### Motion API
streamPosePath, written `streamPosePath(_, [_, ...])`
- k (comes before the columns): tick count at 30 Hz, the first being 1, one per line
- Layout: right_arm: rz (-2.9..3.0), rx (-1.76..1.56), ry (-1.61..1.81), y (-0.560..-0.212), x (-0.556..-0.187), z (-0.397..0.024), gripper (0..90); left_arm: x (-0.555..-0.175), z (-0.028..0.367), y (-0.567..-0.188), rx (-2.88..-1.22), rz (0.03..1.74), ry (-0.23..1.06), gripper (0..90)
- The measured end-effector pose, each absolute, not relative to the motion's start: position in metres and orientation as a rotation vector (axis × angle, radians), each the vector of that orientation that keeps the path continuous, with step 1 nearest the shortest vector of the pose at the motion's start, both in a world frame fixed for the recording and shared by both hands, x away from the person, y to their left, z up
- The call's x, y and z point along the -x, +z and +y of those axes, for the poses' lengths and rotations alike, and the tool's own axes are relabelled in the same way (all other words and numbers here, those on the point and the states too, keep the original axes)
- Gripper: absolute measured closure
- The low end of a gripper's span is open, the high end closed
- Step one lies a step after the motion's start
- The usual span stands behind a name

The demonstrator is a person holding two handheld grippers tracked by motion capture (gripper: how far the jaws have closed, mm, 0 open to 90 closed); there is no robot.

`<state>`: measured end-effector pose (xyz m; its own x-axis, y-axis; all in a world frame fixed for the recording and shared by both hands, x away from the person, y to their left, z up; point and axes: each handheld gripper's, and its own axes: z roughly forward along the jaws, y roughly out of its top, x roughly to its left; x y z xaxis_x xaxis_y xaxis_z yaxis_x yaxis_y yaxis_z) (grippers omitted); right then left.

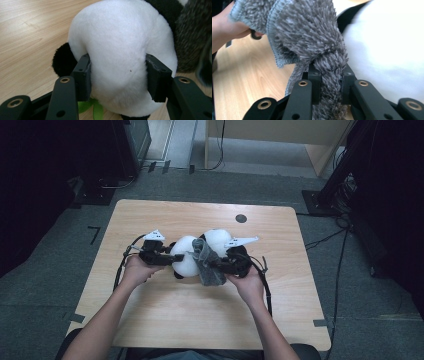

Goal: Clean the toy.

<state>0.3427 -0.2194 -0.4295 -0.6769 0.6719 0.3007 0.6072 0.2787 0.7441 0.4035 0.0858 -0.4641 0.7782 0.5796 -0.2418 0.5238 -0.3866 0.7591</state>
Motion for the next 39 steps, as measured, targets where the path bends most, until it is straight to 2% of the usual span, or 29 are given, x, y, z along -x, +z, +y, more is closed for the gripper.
streamPosePath(10, [2.323,-1.370,1.366,-0.420,-0.346,-0.264,77.5,-0.404,0.086,-0.464,-2.056,0.829,0.068,46.8])
streamPosePath(18, [2.246,-1.542,1.346,-0.441,-0.355,-0.290,77.2,-0.405,0.086,-0.465,-2.041,0.838,0.056,46.6])
streamPosePath(26, [2.294,-1.647,1.246,-0.470,-0.367,-0.293,76.7,-0.404,0.088,-0.467,-2.013,0.845,0.051,44.2])
streamPosePath(28, [2.293,-1.658,1.256,-0.474,-0.370,-0.294,76.6,-0.404,0.088,-0.468,-2.002,0.849,0.046,41.6])
streamPosePath(31, [2.296,-1.662,1.246,-0.475,-0.372,-0.297,76.6,-0.407,0.089,-0.468,-1.989,0.849,0.046,30.7])
streamPosePath(33, [2.295,-1.656,1.241,-0.474,-0.373,-0.298,76.6,-0.410,0.089,-0.467,-1.988,0.847,0.042,26.4])
streamPosePath(39, [2.306,-1.650,1.231,-0.471,-0.375,-0.298,76.7,-0.420,0.090,-0.466,-2.008,0.818,0.018,19.8])
